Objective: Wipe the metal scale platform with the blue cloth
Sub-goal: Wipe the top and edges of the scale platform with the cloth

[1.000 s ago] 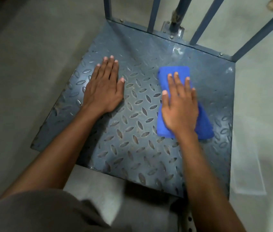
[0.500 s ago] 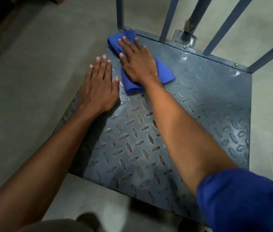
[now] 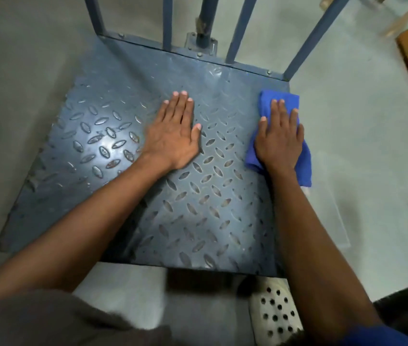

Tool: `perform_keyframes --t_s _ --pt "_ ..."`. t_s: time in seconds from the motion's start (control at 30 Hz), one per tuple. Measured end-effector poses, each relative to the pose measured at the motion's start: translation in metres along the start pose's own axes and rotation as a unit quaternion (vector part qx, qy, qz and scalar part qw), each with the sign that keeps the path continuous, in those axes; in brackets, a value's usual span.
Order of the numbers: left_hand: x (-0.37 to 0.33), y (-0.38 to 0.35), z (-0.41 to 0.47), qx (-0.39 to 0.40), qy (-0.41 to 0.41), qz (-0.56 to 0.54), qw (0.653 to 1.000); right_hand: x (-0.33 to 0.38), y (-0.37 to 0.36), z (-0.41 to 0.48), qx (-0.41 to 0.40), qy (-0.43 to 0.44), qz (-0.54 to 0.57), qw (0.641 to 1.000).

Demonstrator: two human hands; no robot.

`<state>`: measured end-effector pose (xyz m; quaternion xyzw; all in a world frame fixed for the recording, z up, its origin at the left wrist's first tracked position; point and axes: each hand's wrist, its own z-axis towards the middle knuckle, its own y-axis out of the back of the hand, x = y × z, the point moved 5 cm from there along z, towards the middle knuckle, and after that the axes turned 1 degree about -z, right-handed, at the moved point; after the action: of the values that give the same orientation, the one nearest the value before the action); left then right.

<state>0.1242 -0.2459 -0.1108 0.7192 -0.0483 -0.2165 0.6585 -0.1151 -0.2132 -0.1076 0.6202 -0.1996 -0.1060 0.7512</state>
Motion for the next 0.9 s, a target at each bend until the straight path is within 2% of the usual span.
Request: perform_keyframes --t_s 0.13,0.3,0.37,0.43,0.5,0.6,0.7,0.77,0.9 --pt "0.013 0.001 -0.036 -0.012 0.010 -0.011 1.000 0.056 -0.007 -0.039 0.021 0.043 -0.004 0.999" --pt "0.060 0.004 -0.106 -0.056 0.073 -0.015 0.996 0.159 -0.012 -0.083 0.054 0.183 0.032 0.981" --pt "0.070 0.005 -0.135 -0.072 0.101 -0.011 0.992 0.176 -0.011 -0.107 0.061 0.227 0.048 0.971" --pt "0.070 0.002 -0.159 -0.079 0.103 -0.004 0.992 0.164 -0.007 -0.136 0.058 0.240 0.057 0.967" --pt "0.068 0.000 -0.174 -0.077 0.092 -0.001 0.993 0.128 -0.001 -0.165 0.045 0.211 0.053 0.975" --pt "0.068 0.001 -0.183 -0.068 0.081 -0.008 0.994 0.060 0.012 -0.186 0.021 0.092 0.029 0.995" --pt "0.069 0.003 -0.186 -0.054 0.068 -0.013 0.996 0.040 0.016 -0.195 0.011 0.003 0.022 1.000" --pt "0.070 0.004 -0.193 -0.063 0.062 -0.010 0.996 0.070 0.015 -0.213 0.008 0.039 0.030 0.999" --pt "0.088 0.005 -0.219 -0.102 0.116 0.009 0.988 0.159 0.008 -0.263 0.058 0.202 0.076 0.975"
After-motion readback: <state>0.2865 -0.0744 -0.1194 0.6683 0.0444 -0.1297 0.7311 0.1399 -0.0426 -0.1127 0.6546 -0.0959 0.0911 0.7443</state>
